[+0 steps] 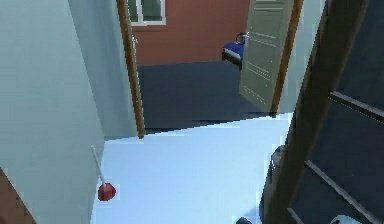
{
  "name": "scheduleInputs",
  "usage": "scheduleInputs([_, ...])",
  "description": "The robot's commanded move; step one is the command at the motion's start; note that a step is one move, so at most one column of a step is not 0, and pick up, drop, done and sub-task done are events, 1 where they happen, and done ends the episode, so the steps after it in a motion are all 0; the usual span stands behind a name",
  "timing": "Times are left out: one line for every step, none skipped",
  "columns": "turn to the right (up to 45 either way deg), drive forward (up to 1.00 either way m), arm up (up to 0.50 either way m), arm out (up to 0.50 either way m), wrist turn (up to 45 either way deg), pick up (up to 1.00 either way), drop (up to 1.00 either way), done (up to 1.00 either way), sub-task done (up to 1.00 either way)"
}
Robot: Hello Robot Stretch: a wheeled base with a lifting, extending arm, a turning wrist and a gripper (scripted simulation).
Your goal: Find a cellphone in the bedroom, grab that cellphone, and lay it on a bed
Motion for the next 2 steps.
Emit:
scheduleInputs([3.0, 0.00, 0.00, 0.00, 0.0, 0.00, 0.00, 0.00, 0.00])
scheduleInputs([3.0, 0.00, 0.00, 0.00, 0.0, 0.00, 0.00, 0.00, 0.00])
